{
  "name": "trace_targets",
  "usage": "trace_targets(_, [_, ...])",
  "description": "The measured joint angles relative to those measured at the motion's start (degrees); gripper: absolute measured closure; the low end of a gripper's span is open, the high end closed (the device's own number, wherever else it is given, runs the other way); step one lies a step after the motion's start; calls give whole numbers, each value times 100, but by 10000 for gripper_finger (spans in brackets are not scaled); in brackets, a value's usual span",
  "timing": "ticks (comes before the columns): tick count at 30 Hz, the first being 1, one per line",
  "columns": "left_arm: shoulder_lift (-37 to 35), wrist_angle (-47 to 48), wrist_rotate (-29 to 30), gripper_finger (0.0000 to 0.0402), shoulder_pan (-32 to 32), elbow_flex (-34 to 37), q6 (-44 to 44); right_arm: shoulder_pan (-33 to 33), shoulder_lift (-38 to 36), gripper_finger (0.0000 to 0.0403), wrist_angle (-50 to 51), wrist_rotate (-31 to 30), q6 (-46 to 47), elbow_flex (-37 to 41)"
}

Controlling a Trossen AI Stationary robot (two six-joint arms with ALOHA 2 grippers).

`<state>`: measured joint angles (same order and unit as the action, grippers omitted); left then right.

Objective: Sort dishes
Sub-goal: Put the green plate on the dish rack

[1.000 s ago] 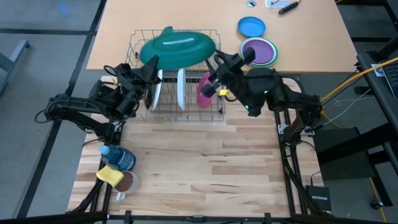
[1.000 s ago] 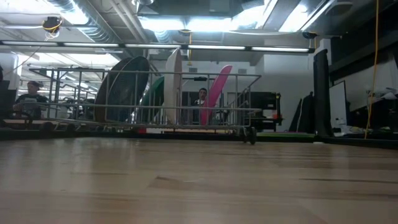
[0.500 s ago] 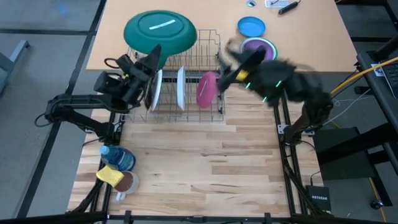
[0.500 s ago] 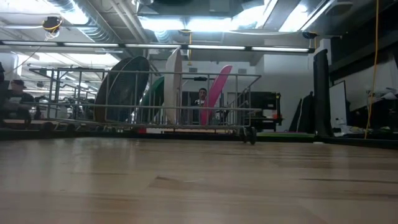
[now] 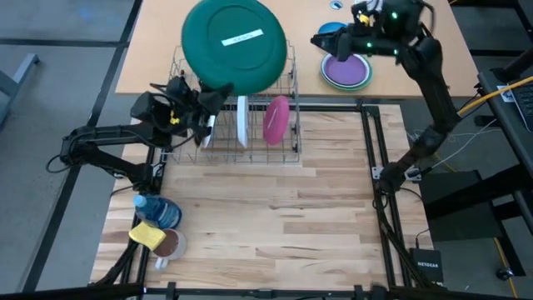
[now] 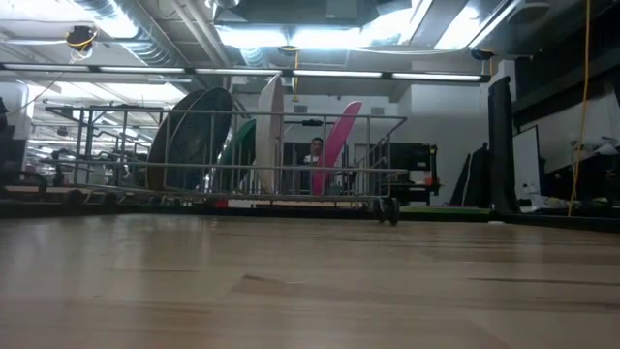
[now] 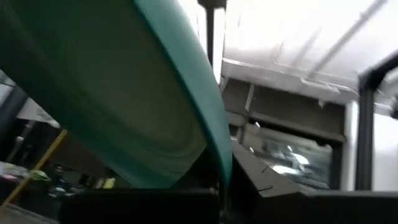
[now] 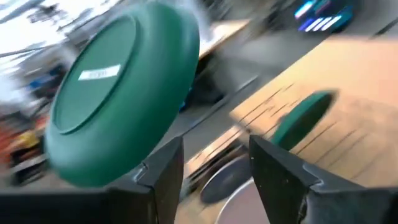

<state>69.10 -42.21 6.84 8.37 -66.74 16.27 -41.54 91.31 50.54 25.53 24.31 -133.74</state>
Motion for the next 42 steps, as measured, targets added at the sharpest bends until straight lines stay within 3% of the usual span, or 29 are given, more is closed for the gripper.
trace_targets(7, [0, 117, -836, 398, 126, 0, -32, -1359, 719, 219, -421, 3125, 289, 149])
trace_targets(10, [0, 136, -1030, 399, 124, 0, -182, -1565, 1113, 219, -1008, 4255, 591, 149])
trace_targets(13, [0, 139, -1213, 398, 124, -2, -333, -1496, 1488, 219, -1699, 5017, 1038, 151])
trace_targets(20, [-2, 130, -1247, 399, 122, -4, -557, -1131, 2063, 219, -3362, 5456, 1892, 151])
trace_targets(27, [-30, 130, -1244, 399, 111, -4, -593, -881, 2183, 219, -4339, 6333, 1937, 152])
trace_targets(42, [-55, 133, -1244, 399, 111, -9, -724, -566, 2183, 219, -4984, 6330, 2200, 140])
